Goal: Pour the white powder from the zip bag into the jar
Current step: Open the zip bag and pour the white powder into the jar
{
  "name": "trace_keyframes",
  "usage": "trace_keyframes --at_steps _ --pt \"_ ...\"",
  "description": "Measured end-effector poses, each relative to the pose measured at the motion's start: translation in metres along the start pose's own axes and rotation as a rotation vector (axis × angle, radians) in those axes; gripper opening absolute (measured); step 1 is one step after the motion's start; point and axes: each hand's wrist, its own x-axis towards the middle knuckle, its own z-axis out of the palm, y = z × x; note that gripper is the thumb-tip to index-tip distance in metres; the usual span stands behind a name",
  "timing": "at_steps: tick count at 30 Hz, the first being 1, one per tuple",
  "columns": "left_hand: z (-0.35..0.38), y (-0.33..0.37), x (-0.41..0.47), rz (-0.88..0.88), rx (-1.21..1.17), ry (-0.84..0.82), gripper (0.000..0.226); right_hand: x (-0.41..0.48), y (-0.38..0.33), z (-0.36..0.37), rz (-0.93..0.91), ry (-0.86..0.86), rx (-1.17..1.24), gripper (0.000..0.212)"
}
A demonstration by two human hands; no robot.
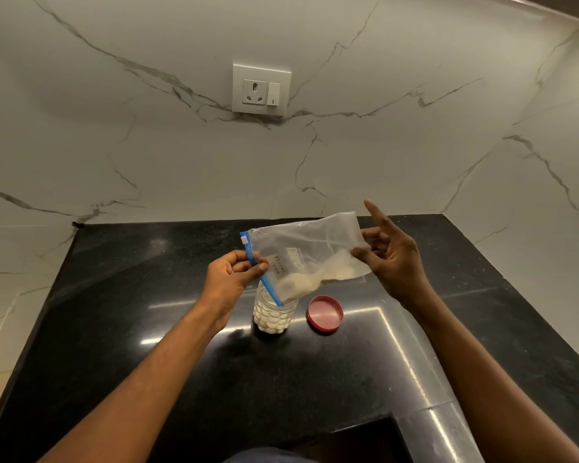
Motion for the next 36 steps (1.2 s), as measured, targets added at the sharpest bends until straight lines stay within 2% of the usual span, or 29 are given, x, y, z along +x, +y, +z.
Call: trace_keyframes --at_steps 3,6,9,14,23,29,32,36 --pt "-0.002 0.002 -0.001 0.011 -0.001 0.007 0.029 0.000 0.001 0.000 0.013 0.099 -0.015 0.083" --pt "-0.003 0.003 -0.001 0.023 -0.007 0.002 0.030 -0.003 0.003 0.000 -0.003 0.139 -0.058 0.056" --pt "-0.002 0.005 -0.002 0.036 -0.016 -0.005 0.028 -0.005 -0.001 0.002 0.018 0.191 0.024 0.030" --pt "-0.004 0.009 -0.002 0.066 -0.007 -0.039 0.035 -0.007 -0.011 0.009 0.047 0.108 0.136 0.007" --pt "-0.007 0.006 -0.009 0.081 -0.015 -0.049 0.032 -0.009 -0.017 0.005 -0.014 0.186 0.039 0.038" --pt "-0.006 0.007 -0.012 0.081 -0.016 -0.040 0.029 -0.005 -0.023 0.006 -0.057 0.142 -0.018 0.011" --pt "-0.007 0.006 -0.013 0.071 -0.013 -0.030 0.028 -0.004 -0.024 0.006 -0.082 0.112 -0.085 0.012" --pt "-0.007 0.004 -0.014 0.064 -0.004 -0.014 0.027 -0.002 -0.025 0.003 -0.097 0.153 -0.068 0.015"
